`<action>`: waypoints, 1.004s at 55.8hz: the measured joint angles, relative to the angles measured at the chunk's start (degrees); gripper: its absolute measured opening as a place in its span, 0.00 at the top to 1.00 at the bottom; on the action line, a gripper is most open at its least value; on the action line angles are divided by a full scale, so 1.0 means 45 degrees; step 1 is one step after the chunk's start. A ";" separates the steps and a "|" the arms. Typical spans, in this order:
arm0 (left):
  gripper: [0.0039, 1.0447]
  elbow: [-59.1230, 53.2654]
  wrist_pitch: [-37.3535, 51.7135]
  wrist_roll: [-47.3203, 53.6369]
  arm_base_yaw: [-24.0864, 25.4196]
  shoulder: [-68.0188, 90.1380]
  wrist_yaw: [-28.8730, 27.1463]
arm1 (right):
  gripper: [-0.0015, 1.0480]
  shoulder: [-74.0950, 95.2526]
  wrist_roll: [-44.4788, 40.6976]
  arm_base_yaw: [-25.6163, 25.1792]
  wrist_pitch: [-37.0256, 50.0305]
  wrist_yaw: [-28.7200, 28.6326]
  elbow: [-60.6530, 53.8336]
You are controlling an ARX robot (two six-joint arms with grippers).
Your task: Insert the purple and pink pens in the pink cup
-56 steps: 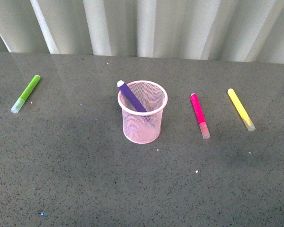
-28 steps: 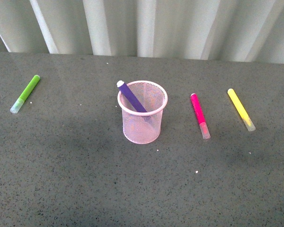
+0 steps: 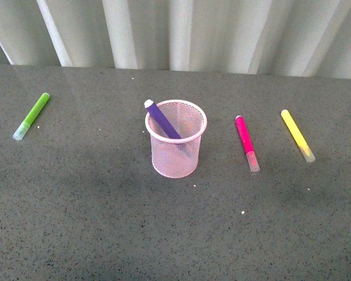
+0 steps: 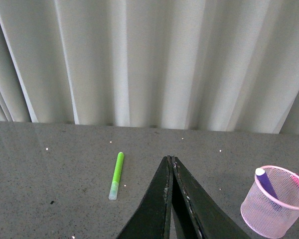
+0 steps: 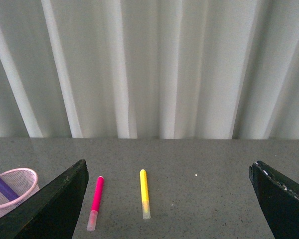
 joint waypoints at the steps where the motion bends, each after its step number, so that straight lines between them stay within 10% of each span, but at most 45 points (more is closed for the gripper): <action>1: 0.97 0.0000 -0.0121 0.0000 0.0000 -0.0126 0.0000 | 0.07 0.0000 0.0000 0.0000 0.0000 0.0000 0.0000; 56: 0.97 0.0005 -0.5328 0.0005 0.0000 -0.5285 -0.0024 | 0.07 0.0000 0.0000 0.0000 0.0000 0.0000 0.0000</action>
